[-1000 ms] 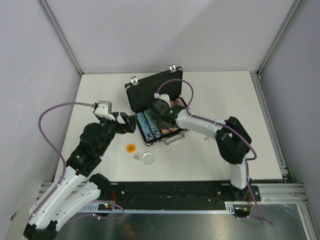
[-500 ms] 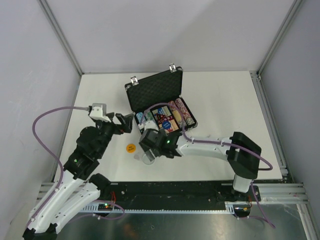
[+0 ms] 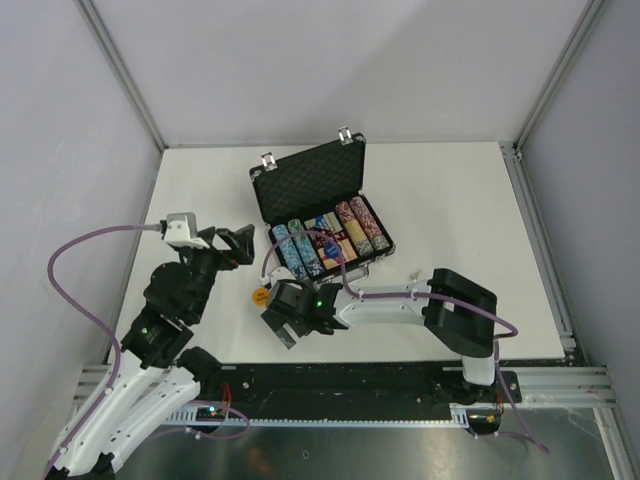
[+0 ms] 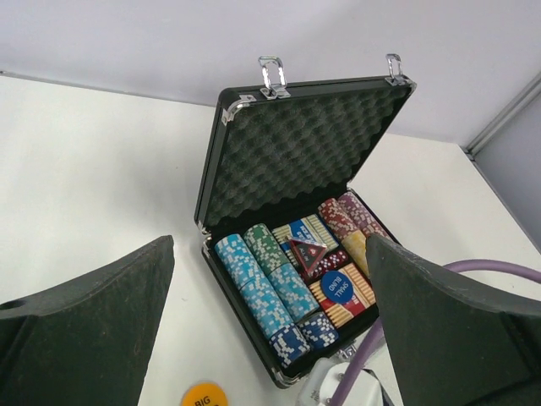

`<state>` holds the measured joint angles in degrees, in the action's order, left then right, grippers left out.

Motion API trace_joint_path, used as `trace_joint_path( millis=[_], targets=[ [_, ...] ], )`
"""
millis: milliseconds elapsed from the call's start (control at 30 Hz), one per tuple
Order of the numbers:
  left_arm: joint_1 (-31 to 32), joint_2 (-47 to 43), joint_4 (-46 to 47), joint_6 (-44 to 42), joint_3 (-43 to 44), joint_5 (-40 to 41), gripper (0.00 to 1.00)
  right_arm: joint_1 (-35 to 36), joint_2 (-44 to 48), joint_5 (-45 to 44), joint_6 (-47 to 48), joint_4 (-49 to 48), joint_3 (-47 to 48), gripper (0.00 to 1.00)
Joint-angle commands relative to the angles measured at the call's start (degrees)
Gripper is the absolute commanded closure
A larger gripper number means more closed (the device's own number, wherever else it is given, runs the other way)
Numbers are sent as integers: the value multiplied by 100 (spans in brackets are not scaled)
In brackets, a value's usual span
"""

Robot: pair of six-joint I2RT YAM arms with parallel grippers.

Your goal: Pack up texas hold em set

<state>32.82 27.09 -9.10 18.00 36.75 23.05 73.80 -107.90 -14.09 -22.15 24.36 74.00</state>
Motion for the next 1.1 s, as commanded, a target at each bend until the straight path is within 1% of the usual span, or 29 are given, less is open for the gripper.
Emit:
trace_joint_path(
  millis=[0,300,433,600,733,800,900,933,1067],
  targets=[
    [-22,-1,174,64,-40,205,0,-102,-199,120,87,-248,18,1],
    [-23,66,180,12,-28,206,0,-411,-475,343,17,-411,18,1],
    [-21,76,181,3,-35,235,0,-496,-647,457,68,-506,18,5],
    [-21,93,176,2,-29,266,0,-441,-842,384,85,-546,18,15],
    [-22,103,176,2,-36,257,0,-313,-827,49,80,-434,18,24],
    [-21,110,180,8,-30,254,0,-263,-805,-107,82,-391,23,30],
    [-23,120,175,6,-25,246,0,-238,-732,-205,39,-337,19,43],
    [-22,125,178,8,-22,245,1,-236,-697,-242,24,-319,19,46],
    [-21,113,179,10,-27,239,0,-237,-401,-329,-7,-273,18,51]
  ],
)
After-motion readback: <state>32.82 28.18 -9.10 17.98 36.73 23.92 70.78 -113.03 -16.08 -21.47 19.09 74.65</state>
